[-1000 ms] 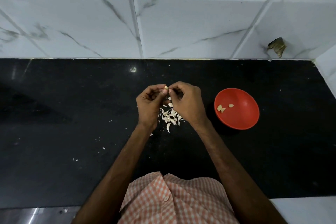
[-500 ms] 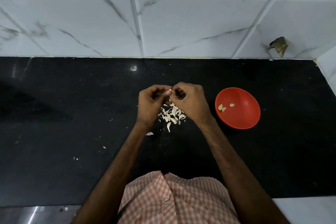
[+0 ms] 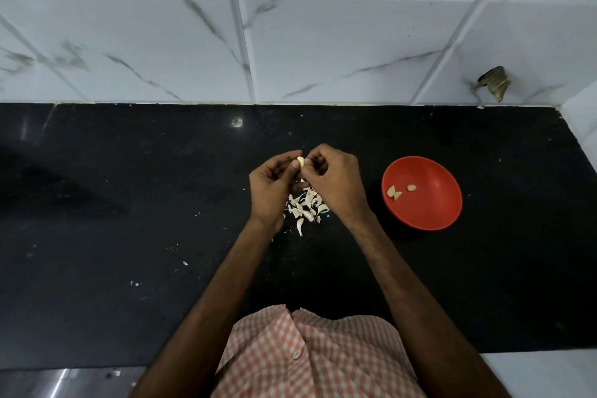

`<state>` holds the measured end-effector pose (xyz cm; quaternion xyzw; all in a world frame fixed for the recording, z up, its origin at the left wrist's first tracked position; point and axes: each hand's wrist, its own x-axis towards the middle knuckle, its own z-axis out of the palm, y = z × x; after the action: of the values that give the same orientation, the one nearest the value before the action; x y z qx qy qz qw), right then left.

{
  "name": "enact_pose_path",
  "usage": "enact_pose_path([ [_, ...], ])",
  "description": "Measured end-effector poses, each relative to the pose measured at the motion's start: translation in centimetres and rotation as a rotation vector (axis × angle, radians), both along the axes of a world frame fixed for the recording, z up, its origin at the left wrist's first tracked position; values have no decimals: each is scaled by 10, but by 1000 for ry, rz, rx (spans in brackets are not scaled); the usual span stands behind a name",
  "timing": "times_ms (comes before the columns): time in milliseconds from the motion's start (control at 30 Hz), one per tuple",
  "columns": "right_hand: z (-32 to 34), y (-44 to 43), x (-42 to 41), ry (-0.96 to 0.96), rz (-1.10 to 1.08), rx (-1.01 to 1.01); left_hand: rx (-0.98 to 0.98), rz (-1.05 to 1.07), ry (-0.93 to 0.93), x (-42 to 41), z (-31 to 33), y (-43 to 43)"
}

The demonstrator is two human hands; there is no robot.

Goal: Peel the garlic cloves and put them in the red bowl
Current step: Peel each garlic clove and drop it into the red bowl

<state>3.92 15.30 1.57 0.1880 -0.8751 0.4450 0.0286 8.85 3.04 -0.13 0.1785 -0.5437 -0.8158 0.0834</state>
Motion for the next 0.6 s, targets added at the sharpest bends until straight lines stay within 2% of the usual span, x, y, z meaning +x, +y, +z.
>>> enact_pose_path([
  [233,-2,-3,1,-10,-38,47,7,29,-45,-1,0,5],
  [500,-10,2,0,-160,-114,-167,119,28,-91,-1,-6,-3],
  [600,-22,10,-3,-183,-100,-111,109,22,-107,0,-14,-7],
])
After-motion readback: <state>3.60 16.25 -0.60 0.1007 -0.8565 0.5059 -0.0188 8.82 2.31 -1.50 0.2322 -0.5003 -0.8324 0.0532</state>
